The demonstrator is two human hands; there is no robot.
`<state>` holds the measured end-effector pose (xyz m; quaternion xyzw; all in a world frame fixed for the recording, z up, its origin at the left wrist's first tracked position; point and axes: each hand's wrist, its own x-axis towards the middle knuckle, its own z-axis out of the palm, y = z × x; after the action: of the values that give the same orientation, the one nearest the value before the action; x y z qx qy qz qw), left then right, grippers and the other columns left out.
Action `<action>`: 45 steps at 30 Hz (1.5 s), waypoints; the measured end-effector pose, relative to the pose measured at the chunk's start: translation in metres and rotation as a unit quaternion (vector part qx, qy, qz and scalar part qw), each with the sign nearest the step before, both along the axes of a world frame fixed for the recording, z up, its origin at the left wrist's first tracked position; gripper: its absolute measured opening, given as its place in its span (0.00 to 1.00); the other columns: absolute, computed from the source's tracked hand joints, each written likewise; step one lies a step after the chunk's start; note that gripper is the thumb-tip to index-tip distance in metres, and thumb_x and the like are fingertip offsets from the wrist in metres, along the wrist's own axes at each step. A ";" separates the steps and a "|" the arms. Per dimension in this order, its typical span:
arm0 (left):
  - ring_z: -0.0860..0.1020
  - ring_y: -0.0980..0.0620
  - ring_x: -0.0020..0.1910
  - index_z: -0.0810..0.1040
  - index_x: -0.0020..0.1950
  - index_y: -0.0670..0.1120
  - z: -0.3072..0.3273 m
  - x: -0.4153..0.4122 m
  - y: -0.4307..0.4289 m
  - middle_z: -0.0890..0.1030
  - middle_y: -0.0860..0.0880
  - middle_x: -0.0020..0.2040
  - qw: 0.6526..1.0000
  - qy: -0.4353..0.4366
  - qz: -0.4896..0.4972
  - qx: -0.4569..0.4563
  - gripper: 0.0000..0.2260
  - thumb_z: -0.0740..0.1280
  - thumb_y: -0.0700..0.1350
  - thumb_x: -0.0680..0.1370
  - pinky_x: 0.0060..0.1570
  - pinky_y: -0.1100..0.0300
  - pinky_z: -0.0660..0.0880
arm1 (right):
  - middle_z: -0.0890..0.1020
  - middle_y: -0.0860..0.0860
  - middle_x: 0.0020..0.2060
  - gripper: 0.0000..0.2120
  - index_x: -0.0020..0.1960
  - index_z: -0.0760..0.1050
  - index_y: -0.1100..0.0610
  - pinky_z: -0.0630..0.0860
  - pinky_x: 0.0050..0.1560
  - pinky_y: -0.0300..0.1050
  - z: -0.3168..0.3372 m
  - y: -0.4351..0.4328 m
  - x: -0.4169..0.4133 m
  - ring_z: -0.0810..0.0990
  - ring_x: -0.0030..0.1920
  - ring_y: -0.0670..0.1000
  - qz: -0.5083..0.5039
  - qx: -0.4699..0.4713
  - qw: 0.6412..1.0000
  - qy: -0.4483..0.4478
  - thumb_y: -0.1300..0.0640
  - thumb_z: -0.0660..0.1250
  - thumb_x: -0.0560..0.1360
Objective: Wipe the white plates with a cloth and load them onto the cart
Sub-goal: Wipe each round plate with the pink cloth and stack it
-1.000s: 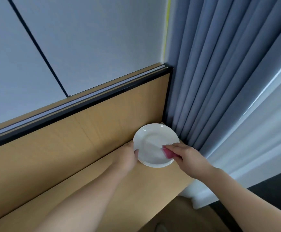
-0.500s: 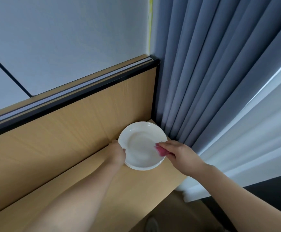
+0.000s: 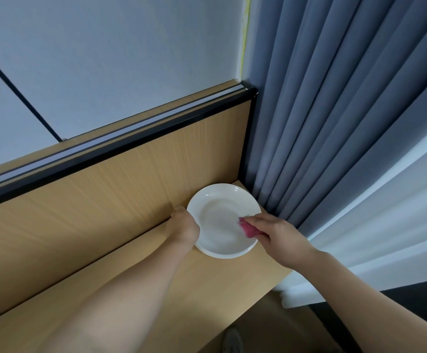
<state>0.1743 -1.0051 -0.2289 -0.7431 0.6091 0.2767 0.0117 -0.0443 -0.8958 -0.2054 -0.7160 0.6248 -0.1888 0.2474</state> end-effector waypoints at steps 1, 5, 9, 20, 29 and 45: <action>0.79 0.43 0.53 0.67 0.61 0.39 0.000 0.000 -0.001 0.77 0.42 0.58 1.000 0.013 0.009 0.006 0.14 0.64 0.36 0.76 0.42 0.55 0.75 | 0.77 0.47 0.64 0.20 0.69 0.73 0.51 0.73 0.63 0.50 0.001 0.000 0.000 0.75 0.63 0.51 0.000 -0.002 1.000 0.001 0.62 0.64 0.79; 0.79 0.42 0.52 0.65 0.63 0.39 0.009 -0.002 -0.003 0.78 0.42 0.55 0.998 0.053 0.032 0.005 0.16 0.62 0.35 0.76 0.38 0.57 0.71 | 0.76 0.45 0.64 0.20 0.70 0.72 0.50 0.72 0.64 0.49 0.008 -0.003 -0.002 0.75 0.63 0.50 -0.007 -0.006 1.000 0.000 0.62 0.64 0.79; 0.77 0.43 0.47 0.59 0.69 0.36 0.016 0.002 0.000 0.77 0.44 0.49 0.995 0.095 0.023 -0.008 0.23 0.61 0.34 0.76 0.32 0.58 0.68 | 0.77 0.44 0.63 0.20 0.69 0.73 0.50 0.73 0.63 0.48 0.017 -0.009 -0.001 0.75 0.62 0.48 -0.007 -0.020 1.000 -0.008 0.62 0.64 0.79; 0.74 0.50 0.38 0.67 0.56 0.45 0.026 0.083 0.051 0.76 0.49 0.42 0.976 0.194 0.068 -0.074 0.11 0.56 0.35 0.76 0.31 0.58 0.68 | 0.77 0.43 0.64 0.22 0.69 0.73 0.48 0.67 0.67 0.39 0.057 -0.025 0.050 0.73 0.64 0.44 0.042 -0.075 0.996 -0.020 0.63 0.65 0.78; 0.73 0.53 0.38 0.68 0.56 0.51 0.025 0.202 0.129 0.75 0.53 0.40 0.957 0.211 0.176 -0.090 0.11 0.54 0.38 0.79 0.33 0.62 0.67 | 0.78 0.42 0.61 0.20 0.69 0.73 0.47 0.73 0.60 0.40 0.056 -0.020 0.170 0.76 0.59 0.44 0.147 -0.071 0.986 -0.024 0.61 0.64 0.78; 0.74 0.51 0.47 0.64 0.71 0.48 -0.006 0.337 0.215 0.75 0.51 0.51 0.935 0.213 0.279 -0.045 0.19 0.54 0.38 0.80 0.38 0.61 0.69 | 0.76 0.42 0.61 0.19 0.69 0.72 0.44 0.71 0.61 0.40 0.035 0.019 0.336 0.74 0.60 0.45 0.258 -0.001 0.966 -0.009 0.57 0.61 0.80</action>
<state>0.5114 -0.7900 -0.2352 -0.8067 0.3769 0.3929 -0.2297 0.2914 -0.8766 -0.1708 -0.8518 0.4160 -0.1255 0.2925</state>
